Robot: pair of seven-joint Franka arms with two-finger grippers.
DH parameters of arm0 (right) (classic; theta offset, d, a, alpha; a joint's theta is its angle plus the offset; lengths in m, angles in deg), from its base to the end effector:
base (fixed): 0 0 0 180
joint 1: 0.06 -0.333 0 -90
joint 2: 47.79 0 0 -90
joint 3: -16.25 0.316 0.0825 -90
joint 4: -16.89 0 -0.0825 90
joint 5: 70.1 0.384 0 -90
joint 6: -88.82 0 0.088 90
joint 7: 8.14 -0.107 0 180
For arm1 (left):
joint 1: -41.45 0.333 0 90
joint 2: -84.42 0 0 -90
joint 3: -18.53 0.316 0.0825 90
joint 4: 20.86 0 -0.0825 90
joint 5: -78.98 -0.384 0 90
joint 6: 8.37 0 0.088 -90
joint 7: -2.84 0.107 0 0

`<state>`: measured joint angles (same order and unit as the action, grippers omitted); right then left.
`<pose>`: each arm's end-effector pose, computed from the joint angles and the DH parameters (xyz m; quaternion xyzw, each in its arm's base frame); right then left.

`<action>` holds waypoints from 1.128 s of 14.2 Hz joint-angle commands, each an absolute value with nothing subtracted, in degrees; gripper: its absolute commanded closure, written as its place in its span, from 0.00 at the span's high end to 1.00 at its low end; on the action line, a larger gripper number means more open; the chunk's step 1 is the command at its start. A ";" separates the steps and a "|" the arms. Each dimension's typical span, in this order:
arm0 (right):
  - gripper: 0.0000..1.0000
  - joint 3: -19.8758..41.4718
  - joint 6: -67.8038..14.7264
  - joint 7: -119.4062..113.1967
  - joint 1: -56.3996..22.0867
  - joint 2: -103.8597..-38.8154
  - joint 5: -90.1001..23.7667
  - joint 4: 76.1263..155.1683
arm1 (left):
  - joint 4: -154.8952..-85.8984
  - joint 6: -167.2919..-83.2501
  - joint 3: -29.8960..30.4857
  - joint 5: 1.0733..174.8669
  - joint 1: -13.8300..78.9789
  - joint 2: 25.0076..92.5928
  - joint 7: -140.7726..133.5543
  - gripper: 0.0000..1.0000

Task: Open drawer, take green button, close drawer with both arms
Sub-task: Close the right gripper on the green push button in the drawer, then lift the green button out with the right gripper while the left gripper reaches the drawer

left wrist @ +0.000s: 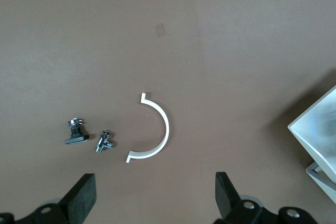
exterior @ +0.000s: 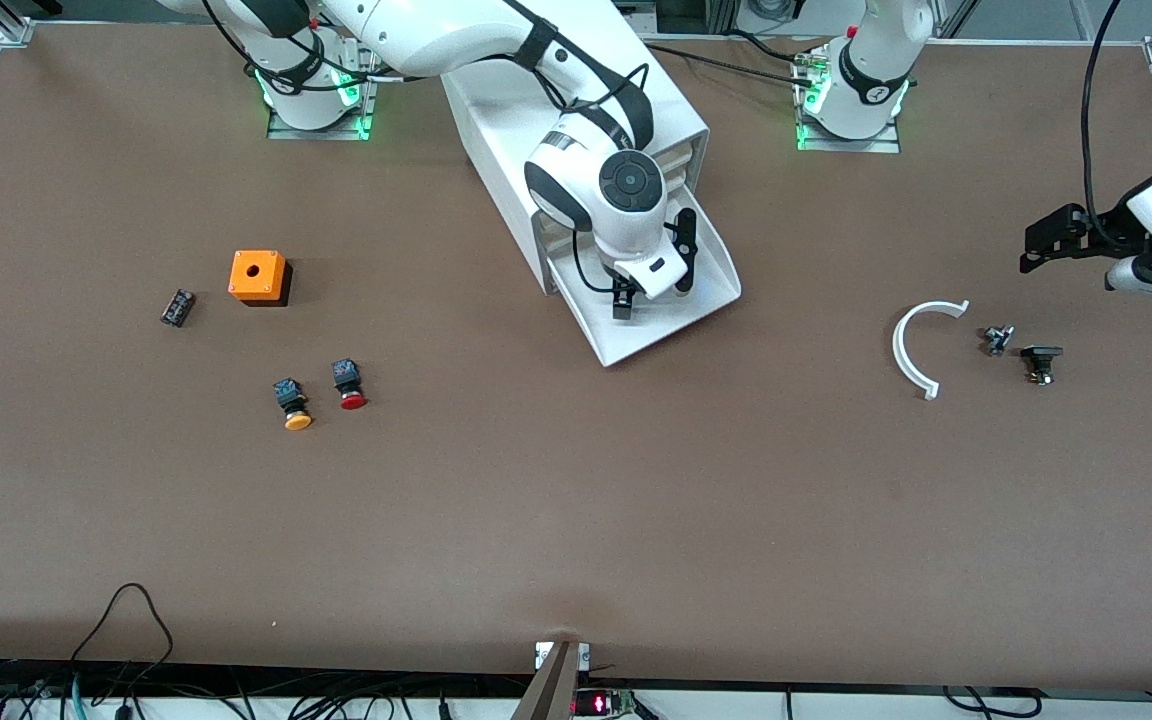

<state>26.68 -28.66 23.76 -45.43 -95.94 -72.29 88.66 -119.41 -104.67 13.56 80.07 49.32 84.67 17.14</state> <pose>0.4506 0.5977 0.2583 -0.7336 -0.6775 0.0253 0.0471 0.5566 0.0263 0.5656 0.9950 -0.0981 -0.0159 0.0118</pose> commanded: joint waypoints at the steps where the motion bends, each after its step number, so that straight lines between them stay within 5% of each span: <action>1: 0.89 26.53 -29.22 23.94 -46.11 -97.88 -74.05 86.50 | -119.47 -103.91 13.52 79.77 49.18 84.86 17.52 1.00; 6: 0.55 26.36 -30.10 24.12 -46.11 -97.89 -74.32 86.50 | -119.47 -104.17 13.52 79.59 49.10 83.72 17.52 1.00; 11: 0.32 26.18 -29.39 23.86 -46.46 -96.92 -78.35 86.41 | -119.47 -103.82 13.35 79.51 47.95 81.70 17.52 1.00; 16: 0.25 22.32 -29.39 14.48 -48.49 -92.89 -81.27 85.53 | -120.00 -103.30 13.35 79.59 48.04 80.29 17.35 1.00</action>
